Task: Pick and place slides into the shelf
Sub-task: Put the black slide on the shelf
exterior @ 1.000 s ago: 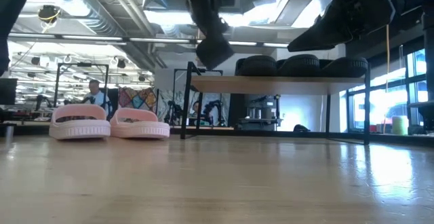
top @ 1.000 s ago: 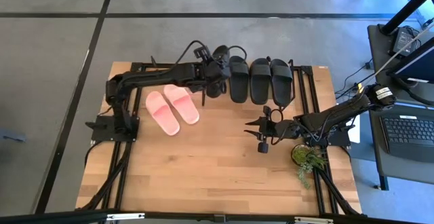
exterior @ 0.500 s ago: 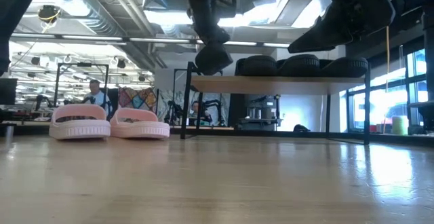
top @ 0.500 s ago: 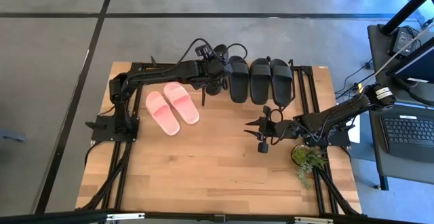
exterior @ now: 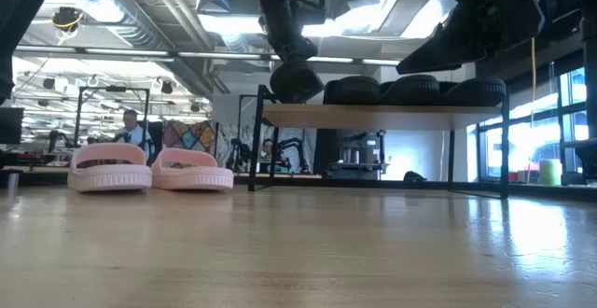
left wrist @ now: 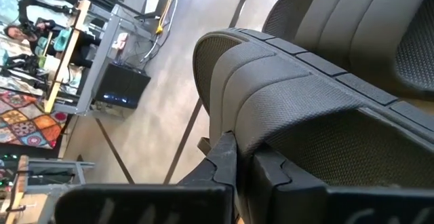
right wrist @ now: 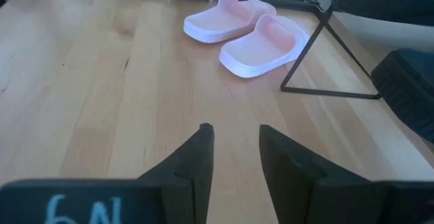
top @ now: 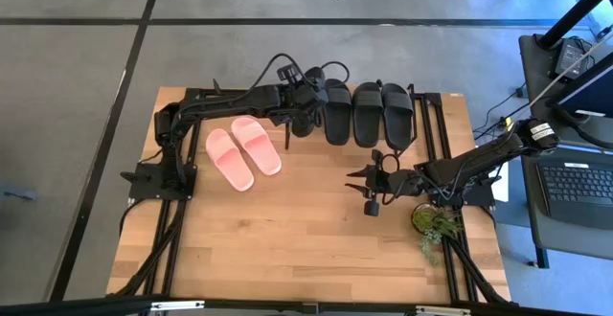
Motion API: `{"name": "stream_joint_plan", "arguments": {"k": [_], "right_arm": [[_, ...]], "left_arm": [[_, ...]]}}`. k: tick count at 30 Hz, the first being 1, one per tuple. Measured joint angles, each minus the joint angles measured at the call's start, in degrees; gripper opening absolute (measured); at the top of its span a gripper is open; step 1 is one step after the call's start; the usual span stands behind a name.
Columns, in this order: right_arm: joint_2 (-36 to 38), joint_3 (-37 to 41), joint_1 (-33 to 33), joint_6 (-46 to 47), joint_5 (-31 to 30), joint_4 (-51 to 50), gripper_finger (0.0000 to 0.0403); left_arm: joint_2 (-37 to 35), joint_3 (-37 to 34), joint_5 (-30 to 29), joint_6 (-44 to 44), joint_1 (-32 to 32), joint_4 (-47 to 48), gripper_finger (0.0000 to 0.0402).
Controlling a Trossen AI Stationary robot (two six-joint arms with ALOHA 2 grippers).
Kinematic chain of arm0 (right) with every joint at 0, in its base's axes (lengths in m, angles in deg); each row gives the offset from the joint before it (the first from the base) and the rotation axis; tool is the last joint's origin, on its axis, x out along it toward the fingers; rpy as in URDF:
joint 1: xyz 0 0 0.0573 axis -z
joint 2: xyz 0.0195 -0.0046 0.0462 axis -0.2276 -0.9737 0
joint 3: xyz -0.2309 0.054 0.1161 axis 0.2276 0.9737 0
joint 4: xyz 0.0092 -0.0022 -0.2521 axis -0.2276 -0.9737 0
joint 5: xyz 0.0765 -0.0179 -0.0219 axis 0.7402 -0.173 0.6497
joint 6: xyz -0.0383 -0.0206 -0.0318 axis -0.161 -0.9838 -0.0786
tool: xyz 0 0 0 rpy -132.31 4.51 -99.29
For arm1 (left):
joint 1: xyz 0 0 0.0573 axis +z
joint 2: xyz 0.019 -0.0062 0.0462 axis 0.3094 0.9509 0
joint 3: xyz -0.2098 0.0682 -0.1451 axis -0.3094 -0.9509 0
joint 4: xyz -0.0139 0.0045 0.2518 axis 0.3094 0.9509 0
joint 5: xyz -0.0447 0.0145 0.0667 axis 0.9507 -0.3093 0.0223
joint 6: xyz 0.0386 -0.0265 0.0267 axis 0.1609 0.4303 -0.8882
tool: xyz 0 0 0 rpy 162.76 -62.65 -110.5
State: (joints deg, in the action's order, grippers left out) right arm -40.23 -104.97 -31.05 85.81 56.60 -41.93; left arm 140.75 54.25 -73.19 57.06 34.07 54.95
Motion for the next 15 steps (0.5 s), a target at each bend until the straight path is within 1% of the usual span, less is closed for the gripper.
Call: {"name": "stream_joint_plan", "arguments": {"k": [7, 11, 15], "right_arm": [[0.0, 0.0, 0.0, 1.38, 0.0, -1.06, 0.012], [0.0, 0.0, 0.0, 1.64, -0.02, -2.04, 0.012], [-0.02, 0.0, 0.0, 1.69, -0.01, -2.08, 0.012]], "left_arm": [[0.0, 0.0, 0.51, 2.51, 0.88, 2.31, 0.0017], [-0.02, 0.0, 0.55, 3.4, 0.91, 2.56, 0.0018], [0.51, 0.02, 3.51, 3.52, 1.32, 2.5, 0.001]]}}
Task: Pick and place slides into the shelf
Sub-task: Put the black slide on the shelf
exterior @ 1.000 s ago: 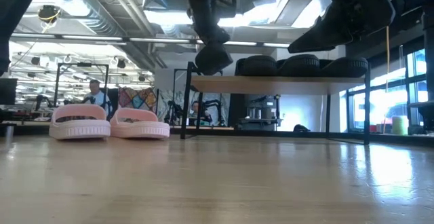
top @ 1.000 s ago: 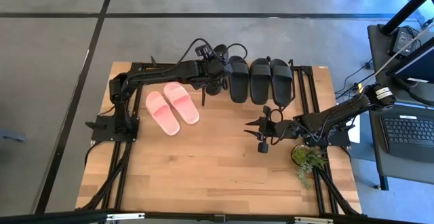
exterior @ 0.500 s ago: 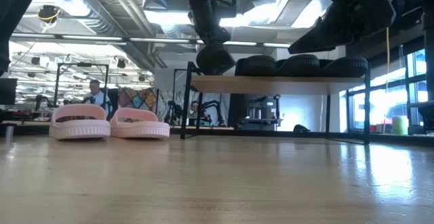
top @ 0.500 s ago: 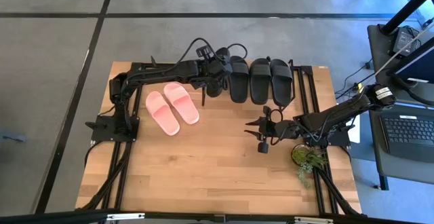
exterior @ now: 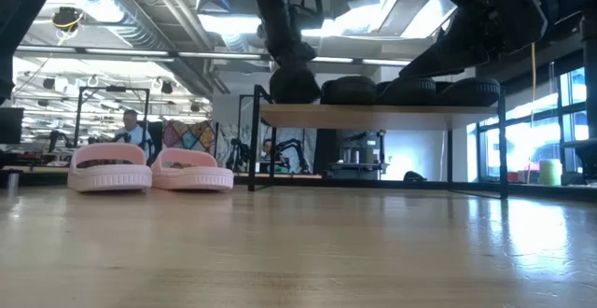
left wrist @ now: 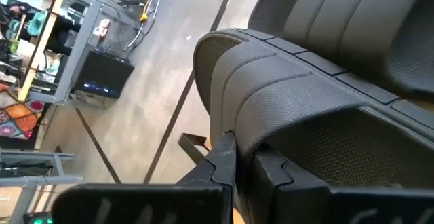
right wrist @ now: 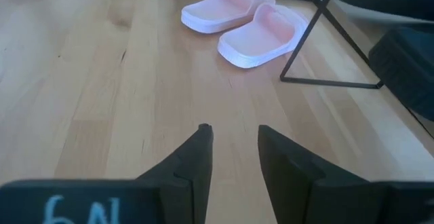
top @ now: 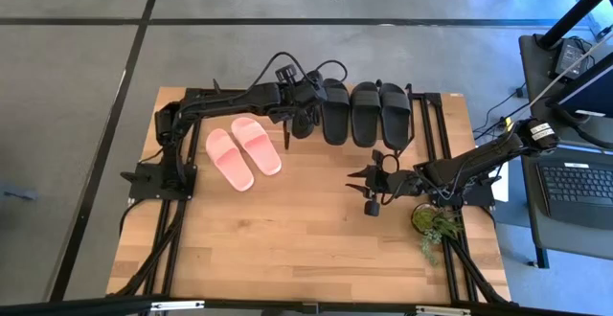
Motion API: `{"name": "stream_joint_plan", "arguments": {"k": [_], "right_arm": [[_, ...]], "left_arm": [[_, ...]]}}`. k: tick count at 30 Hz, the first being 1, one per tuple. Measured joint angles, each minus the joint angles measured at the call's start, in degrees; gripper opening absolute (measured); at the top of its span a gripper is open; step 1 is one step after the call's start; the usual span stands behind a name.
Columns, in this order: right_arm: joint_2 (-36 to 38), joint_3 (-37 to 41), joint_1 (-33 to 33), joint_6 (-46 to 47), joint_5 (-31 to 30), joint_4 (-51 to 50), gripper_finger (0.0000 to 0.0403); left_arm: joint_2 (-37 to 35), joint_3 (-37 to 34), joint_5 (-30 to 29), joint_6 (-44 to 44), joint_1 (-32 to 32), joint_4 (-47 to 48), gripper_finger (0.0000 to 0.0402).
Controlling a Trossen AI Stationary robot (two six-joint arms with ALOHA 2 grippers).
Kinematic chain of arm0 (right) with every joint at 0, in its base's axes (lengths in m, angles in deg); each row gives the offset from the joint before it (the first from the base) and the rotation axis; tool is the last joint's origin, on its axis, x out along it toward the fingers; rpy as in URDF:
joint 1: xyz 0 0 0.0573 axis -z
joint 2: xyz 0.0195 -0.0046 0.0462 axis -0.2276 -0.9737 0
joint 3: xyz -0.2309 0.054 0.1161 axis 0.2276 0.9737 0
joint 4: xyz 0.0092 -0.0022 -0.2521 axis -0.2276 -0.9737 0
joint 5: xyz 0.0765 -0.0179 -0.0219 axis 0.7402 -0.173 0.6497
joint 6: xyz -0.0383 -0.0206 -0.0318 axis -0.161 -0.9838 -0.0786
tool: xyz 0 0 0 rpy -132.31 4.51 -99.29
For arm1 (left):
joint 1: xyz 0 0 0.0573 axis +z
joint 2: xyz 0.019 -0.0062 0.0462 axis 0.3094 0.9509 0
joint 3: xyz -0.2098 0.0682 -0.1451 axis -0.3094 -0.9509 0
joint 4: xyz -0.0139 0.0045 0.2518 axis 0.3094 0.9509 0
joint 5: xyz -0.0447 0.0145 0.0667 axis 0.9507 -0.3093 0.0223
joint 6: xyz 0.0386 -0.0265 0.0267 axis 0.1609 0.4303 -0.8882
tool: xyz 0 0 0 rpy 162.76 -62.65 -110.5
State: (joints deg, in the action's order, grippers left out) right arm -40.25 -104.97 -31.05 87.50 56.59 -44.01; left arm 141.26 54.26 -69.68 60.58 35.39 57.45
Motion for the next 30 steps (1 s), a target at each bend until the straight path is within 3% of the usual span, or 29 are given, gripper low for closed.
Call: {"name": "stream_joint_plan", "arguments": {"k": [17, 26, 30], "right_arm": [[-0.04, -0.02, 0.0, 1.44, 0.01, -1.91, 0.012], [-0.04, -0.02, 0.0, 1.46, 0.0, -1.97, 0.012], [-0.04, -0.02, 0.0, 1.46, 0.01, -1.97, 0.012]], "left_arm": [[1.21, 0.07, -0.82, -0.23, -0.17, -0.45, 0.0052], [1.37, -0.06, -11.15, -2.81, -2.0, -0.19, 0.008], [1.37, -0.06, -11.76, -3.29, -2.45, -0.18, 0.0093]]}}
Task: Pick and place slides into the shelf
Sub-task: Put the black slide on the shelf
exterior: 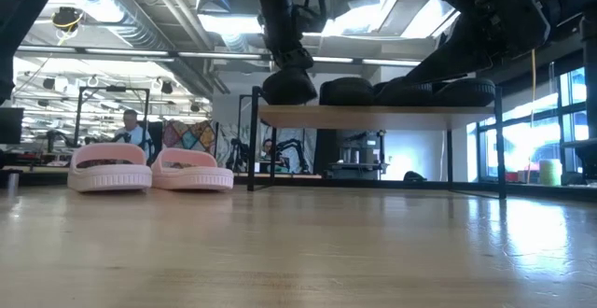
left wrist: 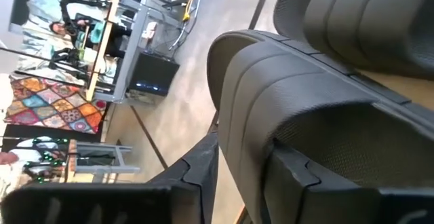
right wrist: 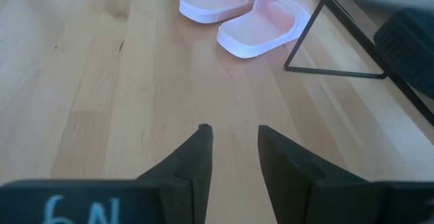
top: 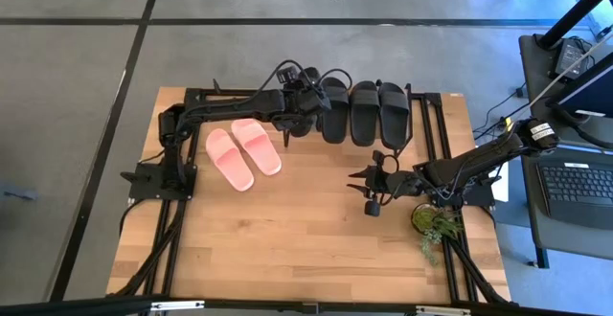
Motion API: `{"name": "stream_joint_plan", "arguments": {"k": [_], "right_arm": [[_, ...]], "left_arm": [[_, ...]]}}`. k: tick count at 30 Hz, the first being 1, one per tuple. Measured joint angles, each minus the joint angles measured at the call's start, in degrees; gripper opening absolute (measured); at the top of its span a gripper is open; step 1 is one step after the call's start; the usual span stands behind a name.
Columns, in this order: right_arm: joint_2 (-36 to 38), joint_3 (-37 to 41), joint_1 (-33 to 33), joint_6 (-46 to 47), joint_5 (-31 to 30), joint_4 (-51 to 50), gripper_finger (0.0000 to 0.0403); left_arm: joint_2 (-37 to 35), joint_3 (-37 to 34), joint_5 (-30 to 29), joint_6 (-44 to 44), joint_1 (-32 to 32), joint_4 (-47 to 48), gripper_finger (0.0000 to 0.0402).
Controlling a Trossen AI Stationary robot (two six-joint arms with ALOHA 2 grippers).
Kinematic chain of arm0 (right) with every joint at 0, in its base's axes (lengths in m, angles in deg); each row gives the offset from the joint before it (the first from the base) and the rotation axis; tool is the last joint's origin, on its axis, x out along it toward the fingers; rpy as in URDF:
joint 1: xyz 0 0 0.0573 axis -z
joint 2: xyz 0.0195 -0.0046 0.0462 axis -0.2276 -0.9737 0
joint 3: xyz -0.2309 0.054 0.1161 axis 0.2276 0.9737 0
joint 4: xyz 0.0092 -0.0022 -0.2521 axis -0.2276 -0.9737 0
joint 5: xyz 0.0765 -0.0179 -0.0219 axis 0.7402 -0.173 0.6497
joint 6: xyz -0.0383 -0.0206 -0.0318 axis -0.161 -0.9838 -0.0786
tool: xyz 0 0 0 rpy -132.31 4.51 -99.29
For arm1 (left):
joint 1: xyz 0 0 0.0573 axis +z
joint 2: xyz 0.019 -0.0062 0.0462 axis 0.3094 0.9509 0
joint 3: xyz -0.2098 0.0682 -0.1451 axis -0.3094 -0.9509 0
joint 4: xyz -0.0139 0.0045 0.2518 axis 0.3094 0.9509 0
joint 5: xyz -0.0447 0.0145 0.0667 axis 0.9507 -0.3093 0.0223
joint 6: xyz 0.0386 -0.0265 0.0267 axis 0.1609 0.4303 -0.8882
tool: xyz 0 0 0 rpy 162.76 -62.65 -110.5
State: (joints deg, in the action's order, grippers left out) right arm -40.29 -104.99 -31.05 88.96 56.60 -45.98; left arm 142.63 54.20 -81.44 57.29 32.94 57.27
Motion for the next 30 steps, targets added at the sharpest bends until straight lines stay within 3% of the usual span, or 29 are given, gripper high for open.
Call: {"name": "stream_joint_plan", "arguments": {"k": [11, 21, 30], "right_arm": [[0.0, 0.0, 0.0, 1.31, 0.0, 0.0, 0.012], [0.0, 0.0, 0.0, 1.31, 0.0, -0.02, 0.012], [0.0, 0.0, 0.0, 1.31, 0.0, -0.02, 0.012]], "left_arm": [[0.0, 0.0, 1.18, 0.14, 0.57, -0.04, 0.0118], [-0.04, 0.0, 3.86, 0.53, 0.72, -0.04, 0.0167], [-0.04, 0.0, 3.1, 2.03, 0.61, -0.02, 0.0173]]}}
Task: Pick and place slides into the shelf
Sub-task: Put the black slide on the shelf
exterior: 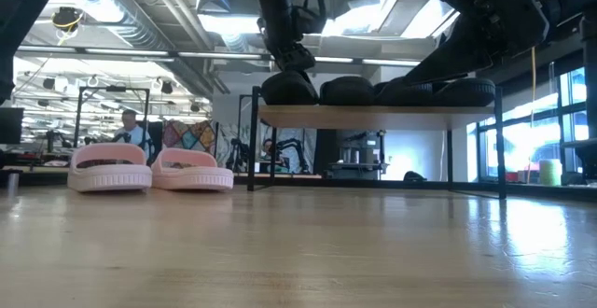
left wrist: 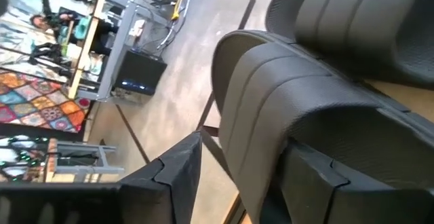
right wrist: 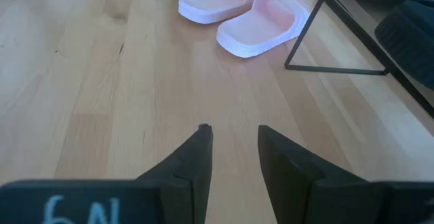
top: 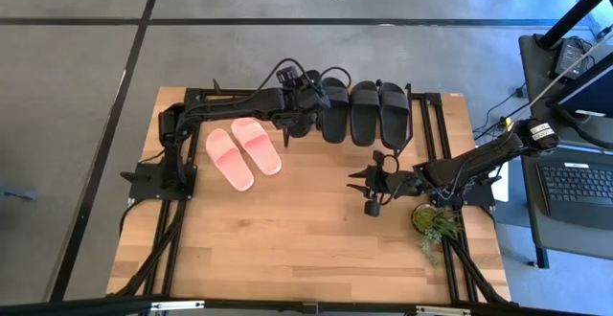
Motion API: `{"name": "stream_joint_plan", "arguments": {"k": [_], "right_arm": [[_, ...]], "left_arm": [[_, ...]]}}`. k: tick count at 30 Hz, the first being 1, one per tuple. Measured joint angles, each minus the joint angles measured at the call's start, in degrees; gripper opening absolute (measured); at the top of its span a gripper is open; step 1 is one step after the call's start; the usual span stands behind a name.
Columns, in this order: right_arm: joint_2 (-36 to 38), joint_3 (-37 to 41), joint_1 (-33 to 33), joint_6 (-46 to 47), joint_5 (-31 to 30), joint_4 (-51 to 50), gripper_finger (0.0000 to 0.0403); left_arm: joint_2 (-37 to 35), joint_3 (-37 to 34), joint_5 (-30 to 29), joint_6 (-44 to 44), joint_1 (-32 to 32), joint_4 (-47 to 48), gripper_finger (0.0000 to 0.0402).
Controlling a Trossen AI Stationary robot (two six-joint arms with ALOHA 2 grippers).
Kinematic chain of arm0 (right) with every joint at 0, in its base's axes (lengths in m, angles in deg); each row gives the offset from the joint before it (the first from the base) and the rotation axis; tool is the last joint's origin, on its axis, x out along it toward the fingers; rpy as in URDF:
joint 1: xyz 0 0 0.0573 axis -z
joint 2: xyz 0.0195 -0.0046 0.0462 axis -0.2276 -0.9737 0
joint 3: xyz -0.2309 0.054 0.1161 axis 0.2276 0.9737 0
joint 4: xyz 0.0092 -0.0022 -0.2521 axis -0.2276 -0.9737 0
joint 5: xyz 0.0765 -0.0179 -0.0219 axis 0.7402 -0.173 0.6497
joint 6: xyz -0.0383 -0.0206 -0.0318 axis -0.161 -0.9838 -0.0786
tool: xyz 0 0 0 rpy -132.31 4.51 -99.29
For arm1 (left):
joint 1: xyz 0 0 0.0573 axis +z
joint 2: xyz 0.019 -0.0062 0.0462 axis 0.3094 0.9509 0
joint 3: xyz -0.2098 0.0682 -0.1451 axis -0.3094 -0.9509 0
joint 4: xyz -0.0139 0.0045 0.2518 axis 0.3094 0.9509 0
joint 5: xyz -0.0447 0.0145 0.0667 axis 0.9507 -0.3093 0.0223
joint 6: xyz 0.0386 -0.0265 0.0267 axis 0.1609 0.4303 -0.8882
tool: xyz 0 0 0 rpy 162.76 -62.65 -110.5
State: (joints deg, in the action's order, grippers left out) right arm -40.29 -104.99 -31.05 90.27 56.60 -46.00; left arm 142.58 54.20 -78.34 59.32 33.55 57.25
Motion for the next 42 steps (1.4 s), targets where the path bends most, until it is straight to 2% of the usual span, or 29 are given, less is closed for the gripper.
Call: {"name": "stream_joint_plan", "arguments": {"k": [6, 12, 21, 31, 42], "right_arm": [[0.0, 0.0, 0.0, 0.0, 0.0, 0.0, 0.012], [0.0, 0.0, 0.0, 0.0, 0.0, -0.01, 0.012], [0.0, 0.02, 0.0, 0.24, 0.0, -0.02, 0.012], [0.0, 0.02, 0.0, 0.39, 0.0, -0.02, 0.012], [0.0, 0.02, 0.0, 0.48, 0.0, -0.46, 0.012]], "left_arm": [[-0.02, 0.0, -1.89, 2.66, -0.47, 0.6, 0.0173], [-0.02, 0.02, -6.43, 5.69, -0.7, 3.93, 0.0173], [-0.02, 0.0, -1.98, 6.04, -0.7, 4.22, 0.0173], [-0.02, 0.02, -1.95, 6.04, -1.28, 4.2, 0.0173], [-1.64, 0.09, -1.8, 4.22, -5.74, 4.63, 0.0173]]}}
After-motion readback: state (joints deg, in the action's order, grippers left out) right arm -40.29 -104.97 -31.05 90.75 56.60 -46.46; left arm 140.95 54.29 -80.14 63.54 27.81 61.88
